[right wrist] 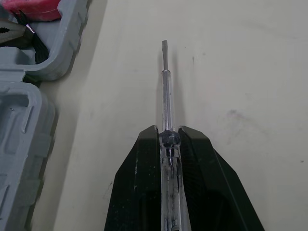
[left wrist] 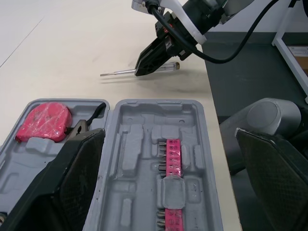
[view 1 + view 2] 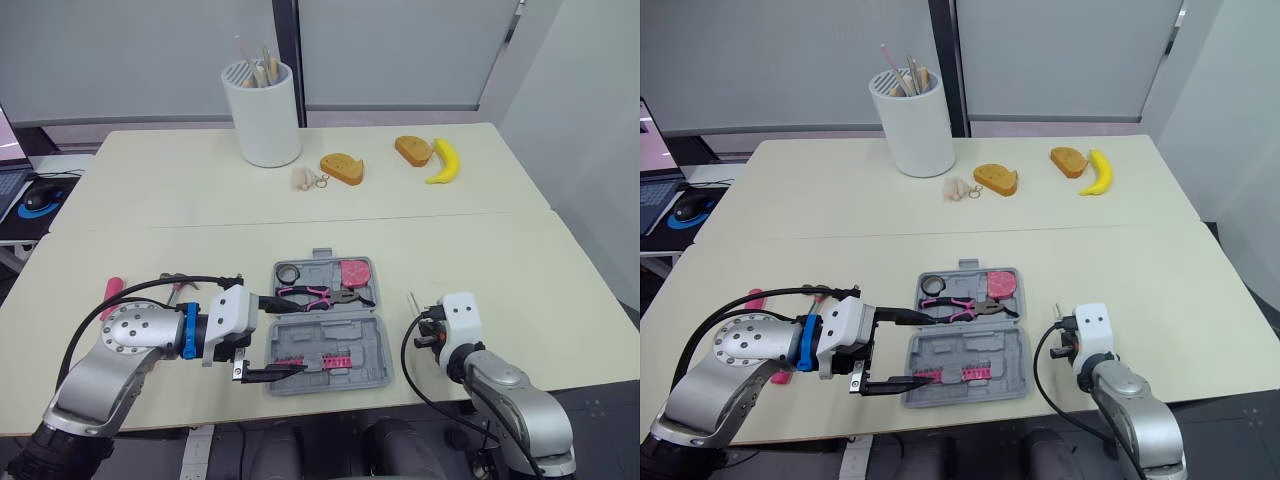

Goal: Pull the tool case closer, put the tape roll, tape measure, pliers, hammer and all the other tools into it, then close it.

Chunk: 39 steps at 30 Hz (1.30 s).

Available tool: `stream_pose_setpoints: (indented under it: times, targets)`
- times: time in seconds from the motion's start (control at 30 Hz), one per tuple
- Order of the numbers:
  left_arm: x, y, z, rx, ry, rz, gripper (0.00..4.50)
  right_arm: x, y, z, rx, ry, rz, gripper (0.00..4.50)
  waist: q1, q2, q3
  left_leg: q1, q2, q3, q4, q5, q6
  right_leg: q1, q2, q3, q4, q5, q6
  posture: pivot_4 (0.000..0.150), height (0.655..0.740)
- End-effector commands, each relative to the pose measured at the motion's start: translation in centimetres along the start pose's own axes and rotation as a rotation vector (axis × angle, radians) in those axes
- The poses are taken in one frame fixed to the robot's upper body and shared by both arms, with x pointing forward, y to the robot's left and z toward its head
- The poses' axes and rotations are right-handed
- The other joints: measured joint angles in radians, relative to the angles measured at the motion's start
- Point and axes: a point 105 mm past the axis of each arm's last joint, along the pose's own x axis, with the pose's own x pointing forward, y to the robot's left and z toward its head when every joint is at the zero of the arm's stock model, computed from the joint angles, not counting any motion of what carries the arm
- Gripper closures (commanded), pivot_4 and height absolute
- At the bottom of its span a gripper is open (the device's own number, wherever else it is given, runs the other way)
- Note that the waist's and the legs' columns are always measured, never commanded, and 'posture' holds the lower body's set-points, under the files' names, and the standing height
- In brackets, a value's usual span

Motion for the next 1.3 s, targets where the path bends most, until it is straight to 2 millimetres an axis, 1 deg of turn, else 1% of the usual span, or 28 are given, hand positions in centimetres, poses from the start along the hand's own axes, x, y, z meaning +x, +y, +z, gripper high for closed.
stream_pose_setpoints:
  times: [0.03,0.13,0.3,0.4,0.47,0.5,0.53,0.67,0.77,0.8,0.87,0.9,0.97,1.03,1.1,1.17,1.2,1.23,1.27,1.3]
  targets:
    - [0.2,-0.1,1.0,0.041,-0.009,-0.008,0.00,0.3,0.2,0.8,0.008,-0.059,-0.013,4.18,0.000,0.000,0.000,0.000,0.000,0.000,0.000,0.000,0.000,0.000,0.000,0.000,0.000,0.000,0.000,0.150,0.7337]
    - [0.4,-0.1,1.1,0.044,-0.010,-0.005,0.00,1.0,0.4,0.4,0.037,-0.066,-0.018,4.18,0.000,0.000,0.000,0.000,0.000,0.000,0.000,0.000,0.000,0.000,0.000,0.000,0.000,0.000,0.000,0.150,0.7337]
    - [0.4,0.0,1.1,0.047,-0.004,0.004,0.00,1.6,1.1,-0.2,0.070,-0.055,-0.003,4.18,0.000,0.000,0.000,0.000,0.000,0.000,0.000,0.000,0.000,0.000,0.000,0.000,0.000,0.000,0.000,0.150,0.7337]
    - [0.4,0.1,1.1,0.049,-0.002,0.009,0.00,1.6,1.0,-0.4,0.099,-0.050,-0.016,4.18,0.000,0.000,0.000,0.000,0.000,0.000,0.000,0.000,0.000,0.000,0.000,0.000,0.000,0.000,0.000,0.150,0.7337]
    - [0.4,0.1,1.1,0.051,-0.003,0.012,0.00,1.5,0.8,-0.2,0.123,-0.056,-0.025,3.47,0.000,0.000,0.000,0.000,0.000,0.000,0.000,0.000,0.000,0.000,0.000,0.000,0.000,0.000,0.000,0.150,0.7337]
    - [0.4,0.1,1.1,0.051,-0.003,0.014,0.00,1.4,0.7,-0.1,0.124,-0.062,-0.026,3.31,0.000,0.000,0.000,0.000,0.000,0.000,0.000,0.000,0.000,0.000,0.000,0.000,0.000,0.000,0.000,0.150,0.7337]
    - [0.4,0.1,1.1,0.051,-0.003,0.016,0.00,1.2,0.6,0.3,0.132,-0.075,-0.026,3.06,0.000,0.000,0.000,0.000,0.001,0.000,0.000,0.000,0.000,0.000,0.000,0.000,0.000,0.000,0.000,0.150,0.7337]
    - [0.4,0.2,1.0,0.051,-0.004,0.030,0.00,-0.1,0.6,2.0,0.131,-0.129,0.006,2.23,0.000,0.000,0.000,0.000,0.000,0.000,0.000,0.000,0.000,0.000,0.000,0.000,0.000,0.000,0.000,0.150,0.7337]
    - [0.3,0.3,0.9,0.051,-0.003,0.048,0.00,-1.7,0.5,4.0,0.054,-0.201,0.061,1.52,0.000,0.000,0.000,0.000,0.000,0.000,0.000,0.000,0.000,0.000,0.000,0.000,-0.001,0.000,0.000,0.150,0.7337]
    - [0.3,0.3,0.9,0.050,-0.002,0.055,0.00,-2.2,0.5,4.8,-0.012,-0.221,0.089,1.20,0.000,0.000,0.000,0.000,0.000,0.000,0.000,0.000,0.000,0.000,0.000,0.001,-0.001,0.000,0.000,0.150,0.7337]
    - [0.2,0.4,0.8,0.050,-0.001,0.062,0.00,-2.8,0.5,5.8,-0.203,-0.228,0.167,0.66,0.000,0.000,0.000,0.000,0.000,0.001,0.000,0.000,0.000,0.000,0.000,0.001,-0.001,0.000,0.001,0.150,0.7337]
    - [0.2,0.4,0.8,0.049,-0.002,0.066,0.00,-3.0,0.6,6.0,-0.325,-0.222,0.216,0.66,0.000,0.000,0.000,0.000,-0.001,0.001,0.000,0.000,0.000,0.000,0.000,0.001,-0.001,0.000,0.001,0.150,0.7337]
    - [0.2,0.4,0.8,0.048,-0.003,0.071,0.00,-3.2,0.7,6.4,-0.623,-0.217,0.310,0.66,0.000,0.000,0.000,0.000,-0.002,0.002,0.000,0.000,0.000,0.000,0.000,0.001,-0.002,0.000,0.001,0.150,0.7337]
    - [0.2,0.4,0.9,0.049,-0.005,0.073,0.00,-3.3,0.9,6.3,-0.854,-0.185,0.464,0.66,0.000,0.000,0.000,0.000,-0.002,0.001,0.000,0.000,0.000,0.001,0.001,0.001,-0.003,0.000,0.001,0.150,0.7337]
    - [0.4,0.4,0.8,0.050,-0.006,0.073,0.00,-3.1,0.4,6.4,-1.139,-0.129,0.597,0.66,-0.004,0.001,0.001,0.001,-0.001,0.000,0.000,0.000,0.000,0.001,0.003,0.001,-0.003,0.000,0.001,0.150,0.7337]
    - [0.5,0.3,0.8,0.050,-0.008,0.072,0.00,-2.9,-0.2,6.4,-1.323,-0.076,0.680,0.66,-0.003,0.001,0.001,0.001,-0.001,0.001,0.000,0.000,0.000,0.000,0.004,0.003,-0.003,0.000,0.001,0.150,0.7337]
    - [0.7,0.2,0.9,0.050,-0.010,0.070,0.00,-2.9,-0.6,6.0,-1.454,-0.025,0.759,0.66,-0.003,0.001,0.002,0.001,0.000,0.001,0.000,0.000,0.000,0.000,0.005,0.003,-0.003,0.000,0.001,0.150,0.7337]
    - [0.7,0.2,0.9,0.050,-0.011,0.070,0.00,-3.0,-1.0,5.7,-1.544,0.019,0.814,0.66,-0.002,0.001,0.002,0.001,0.000,0.001,0.000,0.000,0.000,0.000,0.005,0.003,-0.003,0.000,0.001,0.150,0.7337]
    - [0.9,0.1,0.9,0.051,-0.014,0.068,0.00,-2.7,-1.5,5.7,-1.663,0.070,0.862,0.66,-0.002,0.001,0.002,0.001,0.000,0.001,0.000,0.000,0.000,0.000,0.005,0.003,-0.004,0.000,0.001,0.150,0.7337]
    - [1.0,0.1,1.0,0.051,-0.017,0.066,0.00,-2.1,-1.5,5.8,-1.759,0.110,0.915,0.66,-0.004,0.001,0.002,0.001,0.000,0.001,0.001,0.000,0.000,0.000,0.005,0.004,-0.004,0.000,0.001,0.150,0.7337]
